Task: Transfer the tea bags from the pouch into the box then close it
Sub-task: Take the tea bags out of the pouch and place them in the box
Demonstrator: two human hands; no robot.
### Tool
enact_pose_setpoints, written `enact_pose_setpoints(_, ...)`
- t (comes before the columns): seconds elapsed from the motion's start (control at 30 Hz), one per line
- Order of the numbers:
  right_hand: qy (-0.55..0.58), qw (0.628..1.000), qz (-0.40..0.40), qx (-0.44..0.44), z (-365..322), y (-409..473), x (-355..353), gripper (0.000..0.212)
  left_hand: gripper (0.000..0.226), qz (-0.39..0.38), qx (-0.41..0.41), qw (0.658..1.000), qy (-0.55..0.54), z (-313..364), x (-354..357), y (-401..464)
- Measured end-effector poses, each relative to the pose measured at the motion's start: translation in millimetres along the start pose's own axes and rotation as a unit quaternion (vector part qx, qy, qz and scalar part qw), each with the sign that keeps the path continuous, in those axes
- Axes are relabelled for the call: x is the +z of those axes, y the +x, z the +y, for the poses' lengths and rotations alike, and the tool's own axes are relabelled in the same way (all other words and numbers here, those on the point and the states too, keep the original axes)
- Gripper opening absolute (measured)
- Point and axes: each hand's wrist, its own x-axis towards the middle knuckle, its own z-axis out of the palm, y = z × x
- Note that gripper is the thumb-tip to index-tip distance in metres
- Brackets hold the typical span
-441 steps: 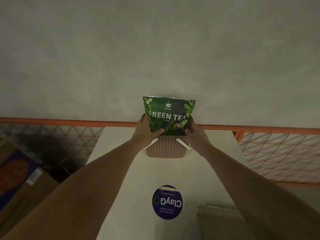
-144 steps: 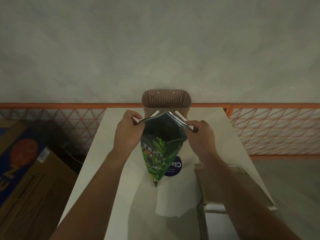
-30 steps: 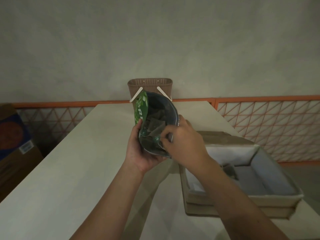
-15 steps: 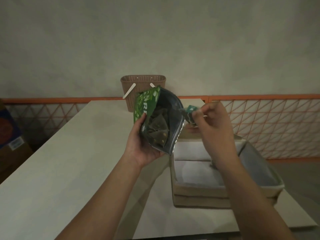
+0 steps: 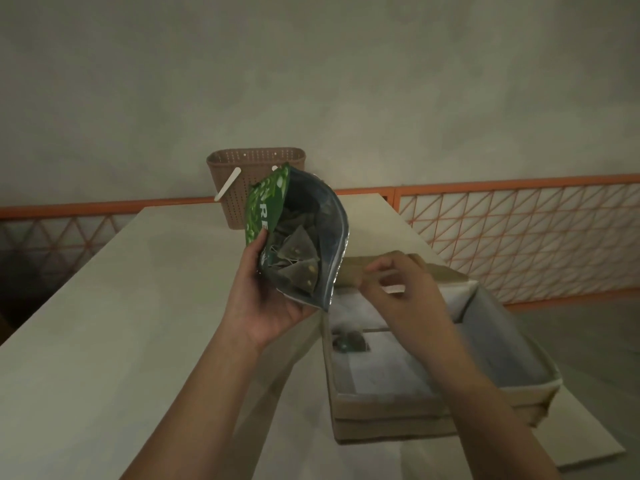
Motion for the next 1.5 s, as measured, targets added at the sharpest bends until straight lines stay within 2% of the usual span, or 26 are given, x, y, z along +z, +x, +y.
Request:
enact_pose_setpoints(0.07, 0.037, 0.999, 0.008, -0.033, -8.6, -5.2, 5.5, 0.012, 0.074, -0.007, -0.004, 1.0, 0.015, 0.7, -3.2, 1.8)
enact_pose_setpoints(0.13, 0.015, 0.998, -0.007, -0.058, -14.3, -6.2, 16.1, 0.014, 0.075, -0.008, -0.003, 1.0, 0.021, 0.8, -5.6, 1.6)
enact_pose_setpoints(0.23, -0.103, 0.99, -0.025, -0.09, -20.7, -1.0, 35.7, 0.03, 0.075, 0.009, 0.002, 0.999, 0.031, -0.8, -5.3, 0.1)
enact_pose_setpoints(0.3, -0.195, 0.977, -0.033, -0.077, -24.6, 2.4, 46.9, 0.041, 0.07, 0.013, 0.006, 0.999, 0.035, -2.8, -3.4, -1.2)
enact_pose_setpoints(0.37, -0.276, 0.959, -0.03, -0.056, -28.2, 2.3, 54.4, 0.035, 0.061, 0.008, 0.01, 0.999, 0.033, -5.1, -3.0, -2.4)
enact_pose_setpoints(0.43, -0.294, 0.953, -0.017, -0.064, -28.0, 1.2, 58.4, 0.017, 0.06, 0.009, 0.016, 0.999, 0.028, -7.3, -5.0, -3.3)
enact_pose_setpoints(0.5, -0.24, 0.968, 0.003, -0.07, -24.5, 1.2, 57.4, 0.004, 0.064, 0.016, 0.022, 0.999, 0.027, -8.3, -5.5, -4.3)
enact_pose_setpoints(0.67, 0.001, 0.997, 0.055, -0.062, -28.6, 1.2, 31.3, 0.007, 0.064, 0.024, 0.023, 0.999, -0.001, -11.0, -1.8, -9.3)
enact_pose_setpoints(0.73, 0.094, 0.993, 0.048, -0.049, -32.8, -2.0, 20.2, 0.006, 0.061, 0.015, 0.023, 1.0, -0.013, -14.7, -0.7, -12.1)
enact_pose_setpoints(0.83, 0.159, 0.986, 0.033, -0.04, -32.5, -6.1, 11.3, 0.005, 0.062, 0.016, 0.03, 0.999, -0.003, -19.3, 0.3, -14.3)
enact_pose_setpoints(0.97, 0.217, 0.968, 0.094, -0.083, -35.7, -14.2, 5.8, 0.006, 0.066, 0.021, 0.03, 0.999, 0.007, -21.3, 1.7, -13.3)
enact_pose_setpoints(1.07, 0.234, 0.954, 0.127, -0.14, -39.4, -22.0, 3.9, 0.008, 0.065, 0.033, 0.032, 0.999, 0.007, -21.9, 3.5, -11.8)
enact_pose_setpoints(1.2, 0.26, 0.952, 0.119, -0.109, -38.6, -23.7, 2.4, 0.012, 0.067, 0.029, 0.037, 0.999, -0.005, -21.0, 7.2, -11.8)
enact_pose_setpoints(1.33, 0.309, 0.921, 0.185, -0.151, -44.0, -25.2, -6.0, 0.015, 0.07, 0.018, 0.032, 0.999, 0.02, -19.7, 6.5, -11.0)
enact_pose_setpoints(1.4, 0.286, 0.931, 0.179, -0.142, -39.9, -23.7, -6.9, 0.015, 0.067, 0.012, 0.027, 0.999, 0.019, -19.6, 5.1, -9.8)
enact_pose_setpoints(1.5, 0.157, 0.982, 0.093, -0.045, -21.2, -18.3, -4.6, 0.013, 0.061, 0.007, 0.031, 0.999, 0.001, -19.9, 5.4, -9.4)
